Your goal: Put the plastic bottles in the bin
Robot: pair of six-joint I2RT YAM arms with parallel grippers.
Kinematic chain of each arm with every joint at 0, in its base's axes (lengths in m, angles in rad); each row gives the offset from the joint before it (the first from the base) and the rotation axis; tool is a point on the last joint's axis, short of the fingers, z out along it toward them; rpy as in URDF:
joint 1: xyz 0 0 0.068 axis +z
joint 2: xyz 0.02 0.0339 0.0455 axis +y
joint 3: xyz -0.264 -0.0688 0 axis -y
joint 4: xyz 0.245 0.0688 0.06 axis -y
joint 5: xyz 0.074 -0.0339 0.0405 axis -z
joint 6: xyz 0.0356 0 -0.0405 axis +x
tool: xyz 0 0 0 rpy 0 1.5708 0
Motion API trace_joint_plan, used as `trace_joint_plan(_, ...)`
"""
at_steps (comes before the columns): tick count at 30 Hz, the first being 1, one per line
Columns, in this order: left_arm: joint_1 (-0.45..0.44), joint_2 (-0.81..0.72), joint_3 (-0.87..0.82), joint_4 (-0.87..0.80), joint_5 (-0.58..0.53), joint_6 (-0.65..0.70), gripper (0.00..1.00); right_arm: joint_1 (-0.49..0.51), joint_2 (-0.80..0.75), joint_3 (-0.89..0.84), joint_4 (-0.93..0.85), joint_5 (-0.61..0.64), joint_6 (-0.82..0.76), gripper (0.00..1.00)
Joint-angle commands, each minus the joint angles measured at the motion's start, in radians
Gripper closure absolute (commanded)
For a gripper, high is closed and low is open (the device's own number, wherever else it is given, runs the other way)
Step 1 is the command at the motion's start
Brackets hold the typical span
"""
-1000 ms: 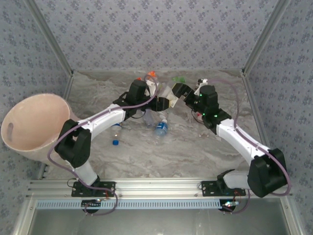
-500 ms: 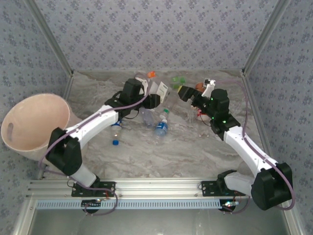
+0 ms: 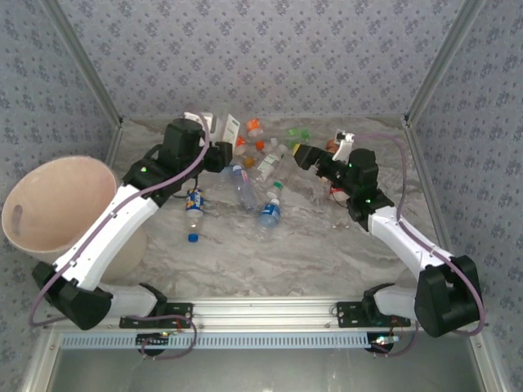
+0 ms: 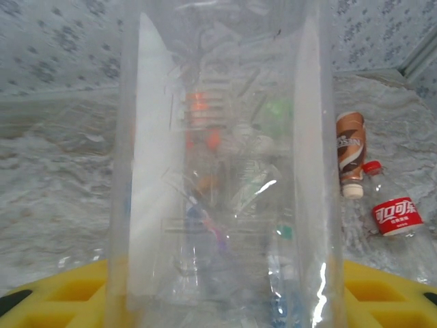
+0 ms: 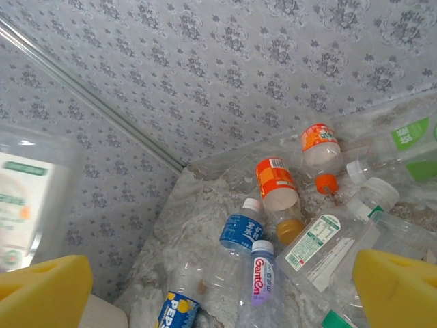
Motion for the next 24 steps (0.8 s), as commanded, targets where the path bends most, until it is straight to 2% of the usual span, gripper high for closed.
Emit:
trace_joint_plan(1, 0.005, -0.064, 0.099, -0.166, -0.145, 0.067, 0.53, -0.005, 0.022, 0.046, 0.096, -0.037, 0.031, 0.0)
trace_joint_plan(4, 0.005, -0.099, 0.166, -0.272, -0.315, 0.09, 0.53, -0.007, 0.041, 0.052, 0.114, -0.043, 0.042, 0.0)
trace_joint_plan(10, 0.024, -0.146, 0.215, -0.327, -0.605, 0.127, 0.53, -0.007, 0.081, 0.064, 0.149, -0.067, 0.084, 0.0)
trace_joint_plan(12, 0.063, -0.134, 0.236, -0.364, -0.717, 0.103, 0.53, -0.007, 0.095, 0.072, 0.153, -0.08, 0.094, 0.0)
trace_joint_plan(14, 0.15, -0.112, 0.273, -0.448, -0.797, 0.038, 0.52, -0.008, 0.106, 0.084, 0.152, -0.094, 0.099, 0.0)
trace_joint_plan(17, 0.297, -0.094, 0.285, -0.502, -0.834, 0.014, 0.52, -0.01, 0.115, 0.103, 0.14, -0.106, 0.098, 0.0)
trace_joint_plan(24, 0.484, -0.096, 0.266, -0.567, -0.855, -0.005, 0.52, -0.013, 0.119, 0.132, 0.123, -0.11, 0.096, 0.0)
